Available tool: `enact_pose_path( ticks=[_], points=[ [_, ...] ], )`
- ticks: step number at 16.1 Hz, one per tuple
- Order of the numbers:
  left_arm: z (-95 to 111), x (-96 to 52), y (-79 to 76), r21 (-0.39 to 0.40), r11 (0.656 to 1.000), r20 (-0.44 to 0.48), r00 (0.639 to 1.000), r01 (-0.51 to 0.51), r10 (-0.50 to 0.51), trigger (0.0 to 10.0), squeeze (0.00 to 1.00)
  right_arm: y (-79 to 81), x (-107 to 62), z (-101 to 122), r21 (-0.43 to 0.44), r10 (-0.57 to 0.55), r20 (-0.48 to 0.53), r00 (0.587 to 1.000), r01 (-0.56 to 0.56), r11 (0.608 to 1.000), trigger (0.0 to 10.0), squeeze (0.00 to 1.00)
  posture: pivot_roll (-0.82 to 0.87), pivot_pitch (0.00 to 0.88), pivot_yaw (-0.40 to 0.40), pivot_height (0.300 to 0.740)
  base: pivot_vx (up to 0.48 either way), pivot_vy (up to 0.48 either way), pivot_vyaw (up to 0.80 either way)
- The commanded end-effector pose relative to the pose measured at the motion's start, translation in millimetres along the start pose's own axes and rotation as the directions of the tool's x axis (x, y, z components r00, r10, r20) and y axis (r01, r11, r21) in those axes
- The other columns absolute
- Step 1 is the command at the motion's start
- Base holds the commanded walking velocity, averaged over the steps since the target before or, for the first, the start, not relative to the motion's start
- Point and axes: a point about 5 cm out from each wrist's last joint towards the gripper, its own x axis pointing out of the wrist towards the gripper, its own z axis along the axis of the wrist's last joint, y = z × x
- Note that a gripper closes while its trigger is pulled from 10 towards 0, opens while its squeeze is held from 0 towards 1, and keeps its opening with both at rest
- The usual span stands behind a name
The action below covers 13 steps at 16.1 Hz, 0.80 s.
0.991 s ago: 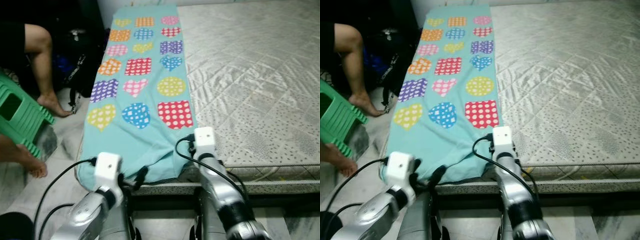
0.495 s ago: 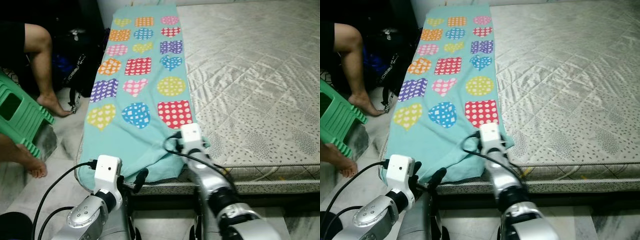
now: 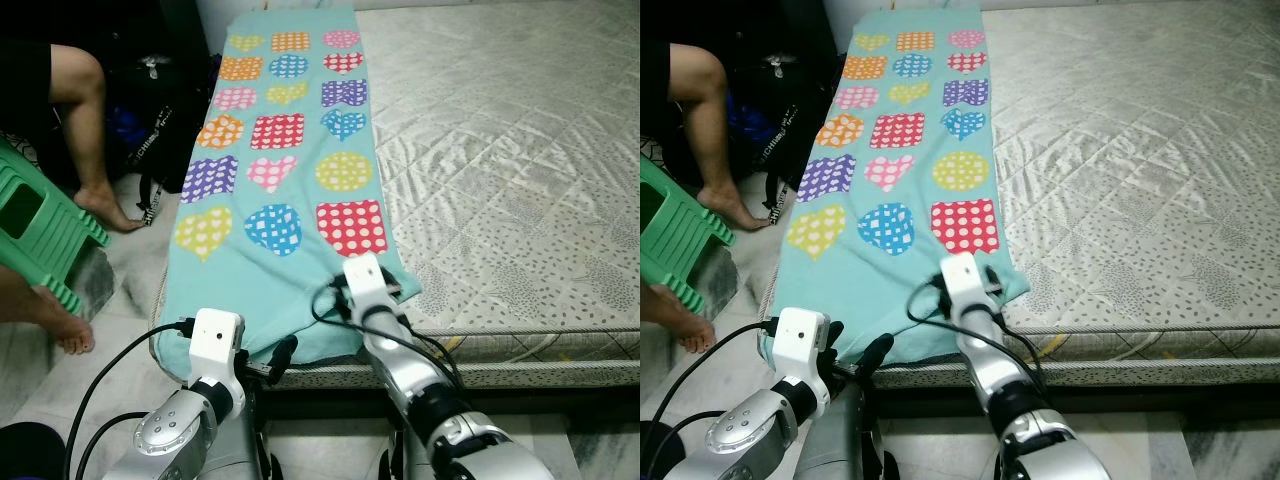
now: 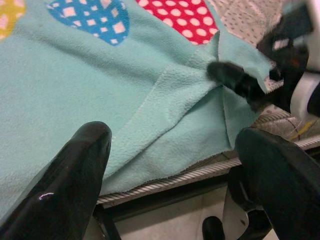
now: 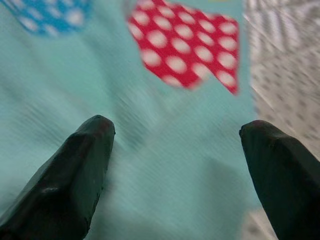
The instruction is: Clean up the room
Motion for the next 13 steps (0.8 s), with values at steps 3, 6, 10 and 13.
enact_pose_path(
  ticks=[3, 6, 10, 13],
  points=[
    [-1.0, -1.5, 3.8, 0.006, 1.0, -0.011, 1.0, -0.017, 0.017, 10.0, 0.0, 2.2, -1.6, -13.4, -0.091, 0.002, -0.038, 0.999, -0.006, 0.996, 10.0, 0.0, 0.03, 0.115, 0.061, 0.57, 0.0, 0.0, 0.0],
    [-0.6, -1.3, 4.1, 0.005, 1.0, -0.01, 1.0, -0.017, 0.017, 10.0, 0.0, 2.2, -2.3, -19.4, -0.119, 0.022, -0.055, 0.998, -0.029, 0.993, 5.9, 0.0, 0.03, 0.116, 0.061, 0.57, 0.0, 0.0, 0.0],
    [0.4, -0.6, 4.6, 0.005, 1.0, -0.005, 1.0, -0.017, 0.017, 10.0, 0.0, -3.2, -1.4, -19.0, -0.132, -0.003, -0.036, 0.999, -0.002, 0.991, 0.0, 0.0, 0.03, 0.114, 0.063, 0.57, 0.0, 0.0, 0.0],
    [2.1, 0.9, 4.7, 0.005, 1.0, 0.002, 1.0, -0.017, 0.017, 10.0, 0.0, -10.7, 0.0, -19.8, -0.128, -0.031, -0.034, 0.999, 0.026, 0.991, 0.0, 0.0, 0.03, 0.113, 0.064, 0.57, 0.0, 0.0, 0.0]
  ],
)
